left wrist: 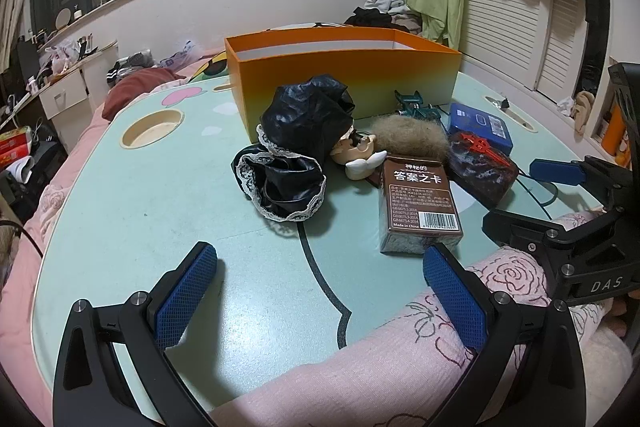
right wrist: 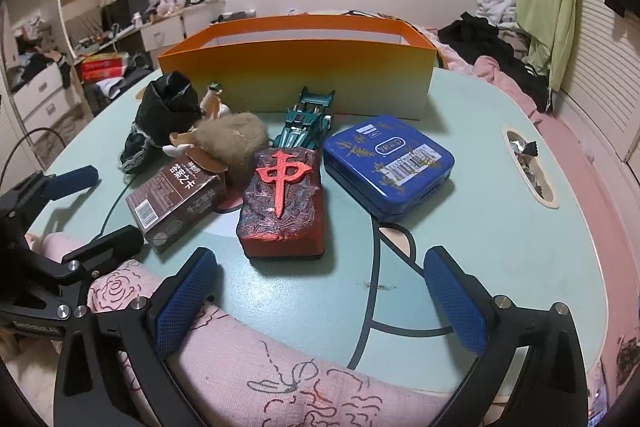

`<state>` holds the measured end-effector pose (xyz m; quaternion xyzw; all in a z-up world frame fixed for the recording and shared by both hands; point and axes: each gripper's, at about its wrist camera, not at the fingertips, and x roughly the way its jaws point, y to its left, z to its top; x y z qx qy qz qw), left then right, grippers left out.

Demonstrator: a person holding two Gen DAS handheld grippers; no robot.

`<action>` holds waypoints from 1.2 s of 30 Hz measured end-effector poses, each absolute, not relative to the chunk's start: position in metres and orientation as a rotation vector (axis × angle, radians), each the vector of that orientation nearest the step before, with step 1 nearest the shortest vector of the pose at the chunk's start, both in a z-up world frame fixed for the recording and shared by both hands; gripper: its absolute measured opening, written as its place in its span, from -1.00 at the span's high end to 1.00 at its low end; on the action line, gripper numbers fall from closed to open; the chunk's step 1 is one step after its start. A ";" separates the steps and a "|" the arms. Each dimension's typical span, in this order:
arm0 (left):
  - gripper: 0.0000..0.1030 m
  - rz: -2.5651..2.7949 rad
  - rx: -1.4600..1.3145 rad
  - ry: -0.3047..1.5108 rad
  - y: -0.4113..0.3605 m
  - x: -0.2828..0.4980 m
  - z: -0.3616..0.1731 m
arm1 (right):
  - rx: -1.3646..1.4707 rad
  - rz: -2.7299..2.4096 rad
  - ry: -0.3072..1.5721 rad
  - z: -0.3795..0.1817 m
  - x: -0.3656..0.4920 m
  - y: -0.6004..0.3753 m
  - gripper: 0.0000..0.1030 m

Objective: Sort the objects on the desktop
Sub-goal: 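Lift the red tile box out and place it beside the blue tin, right gripper, then reach into the box and grasp the white fluffy pouch with the left gripper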

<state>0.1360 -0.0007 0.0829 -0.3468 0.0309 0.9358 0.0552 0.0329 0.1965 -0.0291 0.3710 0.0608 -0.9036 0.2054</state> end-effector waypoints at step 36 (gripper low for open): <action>-0.99 2.852 -0.941 0.023 -0.002 0.137 0.156 | 1.027 -2.515 0.167 -0.027 0.038 0.195 -1.00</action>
